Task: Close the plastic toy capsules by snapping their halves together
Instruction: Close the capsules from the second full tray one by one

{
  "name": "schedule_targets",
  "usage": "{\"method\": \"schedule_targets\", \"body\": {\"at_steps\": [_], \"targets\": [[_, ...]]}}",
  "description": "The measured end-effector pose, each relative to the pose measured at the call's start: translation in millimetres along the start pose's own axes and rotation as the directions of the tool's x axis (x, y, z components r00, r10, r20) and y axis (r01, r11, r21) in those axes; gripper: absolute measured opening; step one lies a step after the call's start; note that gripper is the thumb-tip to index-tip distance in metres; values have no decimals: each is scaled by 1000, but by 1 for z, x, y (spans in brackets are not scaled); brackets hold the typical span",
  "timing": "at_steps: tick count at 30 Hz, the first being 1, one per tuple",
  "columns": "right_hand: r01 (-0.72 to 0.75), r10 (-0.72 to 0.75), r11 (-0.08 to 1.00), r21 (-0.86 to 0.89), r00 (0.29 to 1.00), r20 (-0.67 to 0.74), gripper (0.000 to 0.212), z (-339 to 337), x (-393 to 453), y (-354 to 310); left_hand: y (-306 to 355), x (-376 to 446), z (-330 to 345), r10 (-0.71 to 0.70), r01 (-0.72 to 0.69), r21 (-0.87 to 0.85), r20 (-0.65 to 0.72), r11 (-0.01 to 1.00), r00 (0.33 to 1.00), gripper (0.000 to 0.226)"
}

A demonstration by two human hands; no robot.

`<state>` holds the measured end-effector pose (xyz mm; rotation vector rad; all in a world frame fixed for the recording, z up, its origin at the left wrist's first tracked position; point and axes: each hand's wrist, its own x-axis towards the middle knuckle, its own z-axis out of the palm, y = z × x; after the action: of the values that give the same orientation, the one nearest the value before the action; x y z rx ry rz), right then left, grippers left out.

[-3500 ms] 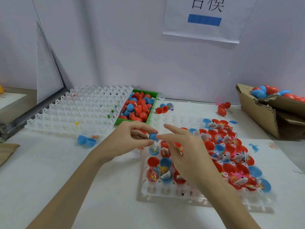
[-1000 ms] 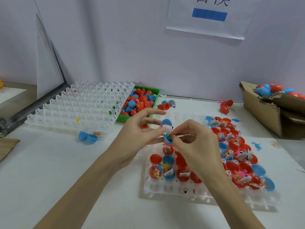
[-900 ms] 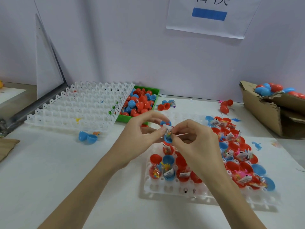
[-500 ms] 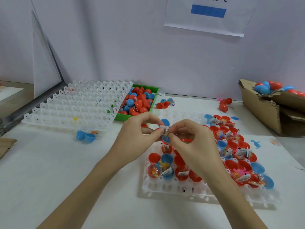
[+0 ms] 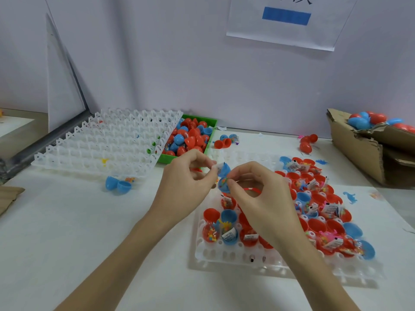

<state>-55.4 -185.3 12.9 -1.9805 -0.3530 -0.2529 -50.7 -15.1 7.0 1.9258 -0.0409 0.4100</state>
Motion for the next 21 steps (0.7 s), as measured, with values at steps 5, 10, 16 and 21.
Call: {"method": "schedule_targets", "body": {"at_steps": [5, 10, 16, 21], "targets": [[70, -67, 996, -54, 996, 50, 22, 1, -1, 0, 5, 1, -4, 3, -2, -8, 52, 1000, 999, 9], [103, -96, 988, -113, 993, 65, 32, 3, -1, -2, 5, 0, -9, 108, -110, 66, 31, 992, 994, 12], [63, -62, 997, -41, 998, 20, 17, 3, -1, -2, 4, 1, -10, 154, -159, 76, 62, 984, 986, 18], [-12, 11, 999, 41, 1000, 21, 15, 0, -1, -2, 5, 1, -11, 248, -261, 104, 119, 960, 961, 20]]}}
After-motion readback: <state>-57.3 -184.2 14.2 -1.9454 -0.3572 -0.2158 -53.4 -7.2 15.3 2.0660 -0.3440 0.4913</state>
